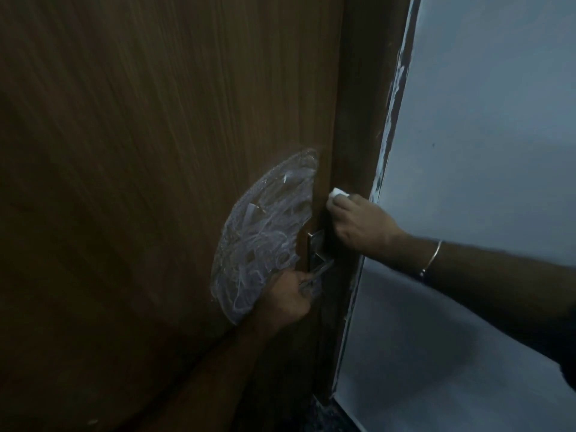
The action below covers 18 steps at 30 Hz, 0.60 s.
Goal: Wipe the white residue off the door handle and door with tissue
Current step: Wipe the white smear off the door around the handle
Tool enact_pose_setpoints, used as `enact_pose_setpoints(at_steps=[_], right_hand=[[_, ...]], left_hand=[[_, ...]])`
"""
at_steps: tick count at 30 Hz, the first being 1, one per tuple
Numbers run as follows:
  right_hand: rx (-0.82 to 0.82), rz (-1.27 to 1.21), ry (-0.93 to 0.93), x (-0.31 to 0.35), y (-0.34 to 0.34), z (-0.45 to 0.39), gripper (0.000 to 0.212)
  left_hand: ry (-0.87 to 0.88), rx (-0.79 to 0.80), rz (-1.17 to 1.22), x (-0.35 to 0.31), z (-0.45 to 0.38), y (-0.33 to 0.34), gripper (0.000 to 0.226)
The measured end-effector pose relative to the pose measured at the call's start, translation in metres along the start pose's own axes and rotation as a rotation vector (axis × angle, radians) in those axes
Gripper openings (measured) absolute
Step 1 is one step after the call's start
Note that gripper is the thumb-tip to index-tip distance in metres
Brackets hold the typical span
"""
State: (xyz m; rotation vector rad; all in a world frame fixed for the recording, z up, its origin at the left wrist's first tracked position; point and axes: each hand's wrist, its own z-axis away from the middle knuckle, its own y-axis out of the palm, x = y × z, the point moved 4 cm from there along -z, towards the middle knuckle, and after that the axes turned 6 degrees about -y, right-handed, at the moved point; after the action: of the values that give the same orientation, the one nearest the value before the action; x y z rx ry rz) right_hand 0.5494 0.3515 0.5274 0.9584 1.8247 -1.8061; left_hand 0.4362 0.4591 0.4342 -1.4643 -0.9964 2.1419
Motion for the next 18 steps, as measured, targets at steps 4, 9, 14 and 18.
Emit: enact_pose_setpoints(at_steps=[4,9,14,18], right_hand=[[0.043,0.128,-0.048,-0.004,-0.003,0.0,0.029],[-0.117,0.152,0.061,-0.024,-0.008,-0.005,0.052],[0.136,0.022,-0.001,0.039,0.044,0.02,0.054],[0.101,0.047,-0.003,0.036,0.053,0.028,0.055]], left_hand=[[-0.022,-0.011,0.005,0.003,-0.001,0.0,0.031],[-0.023,0.001,0.018,0.002,0.0,0.0,0.035],[-0.022,0.008,0.004,0.002,-0.001,0.0,0.03],[-0.021,-0.005,0.016,0.002,0.0,-0.001,0.032]])
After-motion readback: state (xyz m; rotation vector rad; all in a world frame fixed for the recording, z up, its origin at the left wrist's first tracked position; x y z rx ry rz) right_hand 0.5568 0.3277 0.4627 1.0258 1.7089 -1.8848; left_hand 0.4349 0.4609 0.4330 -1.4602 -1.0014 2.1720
